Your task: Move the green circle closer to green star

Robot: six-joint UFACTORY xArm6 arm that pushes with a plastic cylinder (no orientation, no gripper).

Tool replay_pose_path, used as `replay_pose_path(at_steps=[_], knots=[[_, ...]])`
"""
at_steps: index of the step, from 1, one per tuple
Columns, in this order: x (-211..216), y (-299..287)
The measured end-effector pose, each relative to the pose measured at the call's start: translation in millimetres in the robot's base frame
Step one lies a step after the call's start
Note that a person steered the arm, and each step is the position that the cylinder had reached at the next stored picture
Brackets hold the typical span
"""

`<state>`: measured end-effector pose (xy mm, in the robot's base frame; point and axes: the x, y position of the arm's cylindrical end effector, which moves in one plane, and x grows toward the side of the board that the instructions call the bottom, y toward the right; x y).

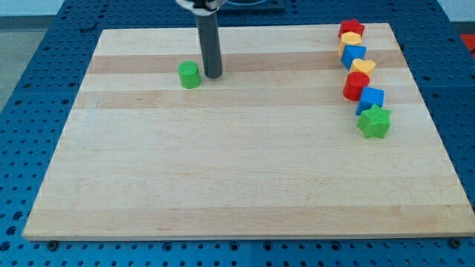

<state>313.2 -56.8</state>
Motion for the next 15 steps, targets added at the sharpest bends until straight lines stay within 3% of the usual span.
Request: replay_pose_path(at_steps=[1,2,3,5,6,8,11,12,14,15], knots=[[-43,-5],[-53,-54],[-10,-72],[79,-46],[86,-47],[46,-55],[96,61],[100,69],[81,33],[99,31]])
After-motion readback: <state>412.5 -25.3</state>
